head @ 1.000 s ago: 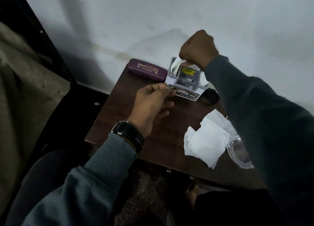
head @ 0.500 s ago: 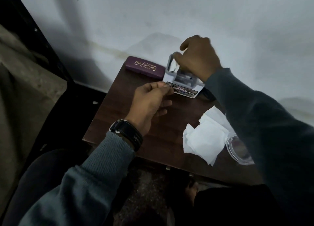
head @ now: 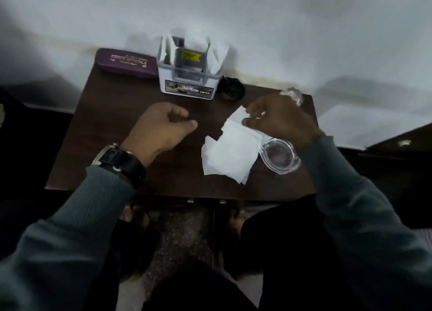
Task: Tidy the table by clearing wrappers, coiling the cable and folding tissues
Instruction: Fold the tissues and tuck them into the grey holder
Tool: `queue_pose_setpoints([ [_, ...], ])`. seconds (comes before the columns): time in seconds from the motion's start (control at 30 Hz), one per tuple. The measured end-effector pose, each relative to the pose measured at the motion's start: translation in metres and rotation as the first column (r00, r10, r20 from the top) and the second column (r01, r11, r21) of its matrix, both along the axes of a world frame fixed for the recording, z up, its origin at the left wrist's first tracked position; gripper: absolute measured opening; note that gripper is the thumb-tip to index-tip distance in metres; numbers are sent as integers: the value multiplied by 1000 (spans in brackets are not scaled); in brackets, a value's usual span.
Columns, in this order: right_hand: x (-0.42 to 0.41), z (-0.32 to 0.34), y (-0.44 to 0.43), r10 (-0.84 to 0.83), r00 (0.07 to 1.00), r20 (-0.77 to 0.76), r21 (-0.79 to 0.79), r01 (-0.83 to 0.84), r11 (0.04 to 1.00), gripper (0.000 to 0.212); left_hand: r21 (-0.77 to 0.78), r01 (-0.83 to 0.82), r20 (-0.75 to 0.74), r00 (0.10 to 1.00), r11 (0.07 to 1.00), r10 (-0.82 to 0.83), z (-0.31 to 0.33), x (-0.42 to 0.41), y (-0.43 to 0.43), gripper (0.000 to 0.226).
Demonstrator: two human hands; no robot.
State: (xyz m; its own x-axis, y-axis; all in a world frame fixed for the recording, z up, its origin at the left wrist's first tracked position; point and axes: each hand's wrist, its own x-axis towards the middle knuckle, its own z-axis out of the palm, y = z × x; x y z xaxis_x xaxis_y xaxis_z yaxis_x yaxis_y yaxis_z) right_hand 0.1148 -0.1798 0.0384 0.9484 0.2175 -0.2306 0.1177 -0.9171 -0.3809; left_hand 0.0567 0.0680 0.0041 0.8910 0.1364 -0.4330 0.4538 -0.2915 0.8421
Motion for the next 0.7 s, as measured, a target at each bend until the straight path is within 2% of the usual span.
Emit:
queue_pose_setpoints([
  [0.1,-8,-19,13,148,989,26,-85,-146,986,46,175,103,27,994,979,-109,-7,3,-9,28],
  [0.2,-9,-33,22,216,976,5,-204,-210,956,66,219,130,33,990,967,-140,-8,7,-17,28],
  [0.3,-6,-37,25,236,972,-9,-283,-229,931,73,236,141,34,988,961,-154,-6,10,-20,31],
  [0.47,-2,-33,27,214,976,-30,-313,-212,926,69,249,152,39,985,956,-167,-6,12,-20,33],
  [0.7,-3,-34,29,227,974,1,-285,-218,933,48,262,170,43,981,950,-188,-7,12,-17,33],
])
